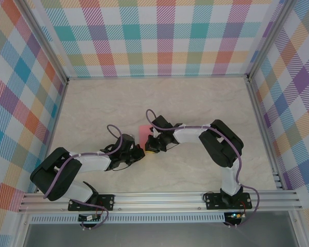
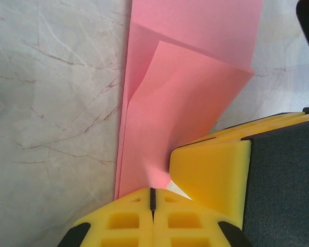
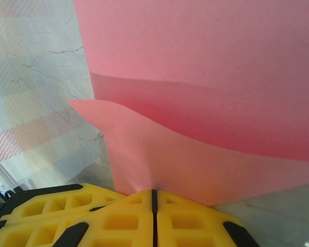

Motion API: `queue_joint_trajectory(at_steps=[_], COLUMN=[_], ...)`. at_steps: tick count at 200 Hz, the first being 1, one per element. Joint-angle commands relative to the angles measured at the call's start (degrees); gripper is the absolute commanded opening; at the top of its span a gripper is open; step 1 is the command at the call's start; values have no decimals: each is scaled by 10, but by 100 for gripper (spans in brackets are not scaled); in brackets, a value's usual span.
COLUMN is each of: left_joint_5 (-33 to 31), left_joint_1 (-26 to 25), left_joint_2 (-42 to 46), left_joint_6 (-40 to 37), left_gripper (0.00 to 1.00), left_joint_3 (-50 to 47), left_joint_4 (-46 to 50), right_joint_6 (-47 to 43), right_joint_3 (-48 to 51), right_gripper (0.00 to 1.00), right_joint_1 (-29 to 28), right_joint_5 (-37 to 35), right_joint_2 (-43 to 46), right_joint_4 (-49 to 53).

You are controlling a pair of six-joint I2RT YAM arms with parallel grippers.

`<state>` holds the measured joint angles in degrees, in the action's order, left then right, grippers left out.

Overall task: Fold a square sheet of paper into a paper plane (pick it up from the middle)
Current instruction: Third fold the triangle at the center of the table.

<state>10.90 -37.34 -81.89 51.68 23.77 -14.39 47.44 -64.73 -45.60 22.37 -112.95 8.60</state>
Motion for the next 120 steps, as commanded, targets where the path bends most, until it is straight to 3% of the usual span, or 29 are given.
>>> queue_joint_trajectory(at_steps=[1,66,120], left_joint_5=[-17,-10,-5], left_joint_1=[7,8,7], left_joint_2=[-13,-10,-1], left_joint_6=[4,6,-6], left_gripper=[0,0,0], left_joint_3=[-20,-12,14], left_joint_4=[122,138,161], right_joint_6=[-23,-64,-75], right_joint_3=[-2,-15,-20], right_gripper=[7,7,11], right_joint_1=[25,111,117], right_joint_5=[-66,-74,-47], right_joint_2=[-23,-35,35], right_joint_4=[36,42,50])
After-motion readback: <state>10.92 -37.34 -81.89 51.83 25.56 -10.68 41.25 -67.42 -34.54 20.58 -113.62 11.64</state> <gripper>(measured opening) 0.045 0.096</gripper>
